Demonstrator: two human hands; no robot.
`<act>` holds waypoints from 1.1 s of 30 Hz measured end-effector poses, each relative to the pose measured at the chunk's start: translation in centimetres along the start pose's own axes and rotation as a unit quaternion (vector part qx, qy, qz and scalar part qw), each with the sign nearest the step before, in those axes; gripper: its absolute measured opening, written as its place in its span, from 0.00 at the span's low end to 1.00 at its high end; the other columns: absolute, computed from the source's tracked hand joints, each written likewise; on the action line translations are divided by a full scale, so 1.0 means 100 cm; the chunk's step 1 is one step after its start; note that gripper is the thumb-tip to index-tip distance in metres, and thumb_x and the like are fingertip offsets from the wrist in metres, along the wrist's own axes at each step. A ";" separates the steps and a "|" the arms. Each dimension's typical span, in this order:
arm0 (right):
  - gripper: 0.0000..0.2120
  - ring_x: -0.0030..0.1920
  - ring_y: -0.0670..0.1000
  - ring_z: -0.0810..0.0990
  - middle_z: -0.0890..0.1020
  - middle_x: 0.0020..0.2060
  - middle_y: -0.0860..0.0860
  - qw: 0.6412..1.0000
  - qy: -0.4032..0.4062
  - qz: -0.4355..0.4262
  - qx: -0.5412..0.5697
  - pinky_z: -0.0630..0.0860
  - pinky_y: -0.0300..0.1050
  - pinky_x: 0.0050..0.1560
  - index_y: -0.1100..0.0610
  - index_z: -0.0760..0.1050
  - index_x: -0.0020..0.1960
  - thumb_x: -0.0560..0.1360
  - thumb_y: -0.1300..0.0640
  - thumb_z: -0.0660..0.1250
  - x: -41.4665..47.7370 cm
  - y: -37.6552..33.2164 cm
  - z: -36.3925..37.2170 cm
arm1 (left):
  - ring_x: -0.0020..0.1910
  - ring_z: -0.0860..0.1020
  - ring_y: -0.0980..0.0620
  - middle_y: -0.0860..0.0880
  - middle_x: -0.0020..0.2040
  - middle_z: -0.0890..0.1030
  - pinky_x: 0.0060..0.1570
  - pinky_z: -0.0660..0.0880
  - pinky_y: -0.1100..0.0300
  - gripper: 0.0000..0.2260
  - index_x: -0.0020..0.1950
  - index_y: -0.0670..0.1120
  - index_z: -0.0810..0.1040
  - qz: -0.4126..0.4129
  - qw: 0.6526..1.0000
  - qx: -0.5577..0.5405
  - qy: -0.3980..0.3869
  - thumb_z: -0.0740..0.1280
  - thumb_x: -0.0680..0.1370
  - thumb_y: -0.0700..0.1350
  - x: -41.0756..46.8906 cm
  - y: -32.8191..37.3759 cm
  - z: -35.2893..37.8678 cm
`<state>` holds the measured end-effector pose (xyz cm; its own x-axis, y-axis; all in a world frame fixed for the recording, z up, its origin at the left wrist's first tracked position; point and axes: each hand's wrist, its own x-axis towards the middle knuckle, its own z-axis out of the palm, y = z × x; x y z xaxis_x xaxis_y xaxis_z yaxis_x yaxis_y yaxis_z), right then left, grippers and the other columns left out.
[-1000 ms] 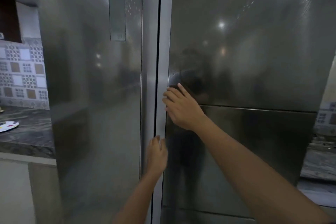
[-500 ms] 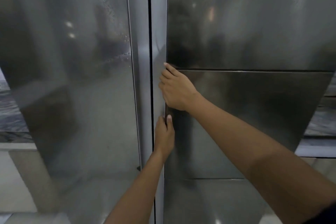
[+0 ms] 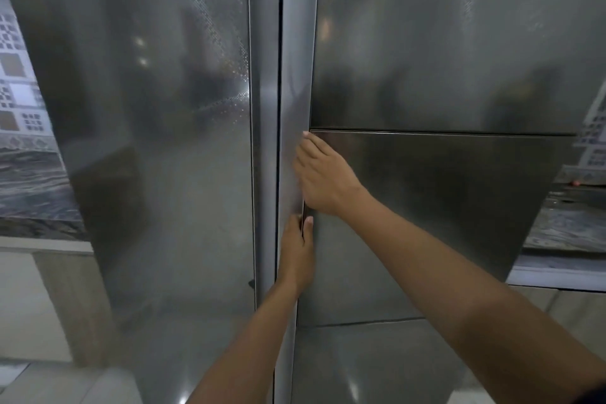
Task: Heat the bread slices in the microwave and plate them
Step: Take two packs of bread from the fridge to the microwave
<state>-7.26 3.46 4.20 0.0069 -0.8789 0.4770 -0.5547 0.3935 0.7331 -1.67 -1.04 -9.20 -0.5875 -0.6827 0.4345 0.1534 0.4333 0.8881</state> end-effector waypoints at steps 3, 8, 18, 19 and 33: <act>0.12 0.55 0.56 0.80 0.83 0.44 0.56 0.998 0.053 -0.004 0.024 0.70 0.49 0.67 0.59 0.82 0.43 0.65 0.53 0.68 -0.021 0.000 -0.014 | 0.39 0.73 0.57 0.49 0.41 0.75 0.38 0.67 0.70 0.08 0.48 0.46 0.72 0.023 0.999 0.023 0.042 0.56 0.81 0.46 -0.029 0.003 0.004; 0.12 0.55 0.55 0.81 0.84 0.46 0.55 0.995 0.085 -0.016 0.041 0.63 0.49 0.70 0.59 0.82 0.43 0.63 0.54 0.70 -0.071 0.005 -0.058 | 0.45 0.74 0.59 0.52 0.46 0.75 0.44 0.70 0.73 0.07 0.54 0.45 0.74 0.039 0.997 0.017 0.057 0.59 0.80 0.43 -0.090 0.027 0.006; 0.18 0.64 0.58 0.75 0.80 0.56 0.57 0.993 0.088 -0.012 0.084 0.58 0.53 0.71 0.59 0.79 0.55 0.70 0.58 0.57 -0.197 0.030 -0.144 | 0.61 0.71 0.48 0.45 0.59 0.71 0.59 0.68 0.59 0.13 0.63 0.43 0.70 0.093 0.968 -0.063 0.224 0.59 0.79 0.43 -0.161 0.108 0.000; 0.19 0.66 0.58 0.73 0.79 0.59 0.57 0.992 0.096 -0.018 0.079 0.57 0.53 0.71 0.59 0.77 0.59 0.71 0.57 0.57 -0.207 0.035 -0.152 | 0.63 0.70 0.48 0.44 0.62 0.71 0.60 0.66 0.62 0.14 0.65 0.42 0.69 0.085 0.970 -0.065 0.218 0.58 0.80 0.42 -0.160 0.116 0.000; 0.24 0.69 0.55 0.71 0.75 0.65 0.58 0.993 -0.007 0.110 -0.043 0.52 0.53 0.73 0.61 0.76 0.62 0.71 0.53 0.56 -0.244 0.045 -0.218 | 0.73 0.62 0.49 0.47 0.75 0.62 0.72 0.61 0.47 0.22 0.75 0.48 0.58 0.030 0.983 -0.171 0.063 0.52 0.82 0.51 -0.146 0.197 0.033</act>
<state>8.19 32.54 6.44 -0.1183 -0.7718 0.6248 -0.4691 0.5980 0.6499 7.31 19.44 1.47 -0.4701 -0.7386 0.4832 0.4546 0.2666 0.8499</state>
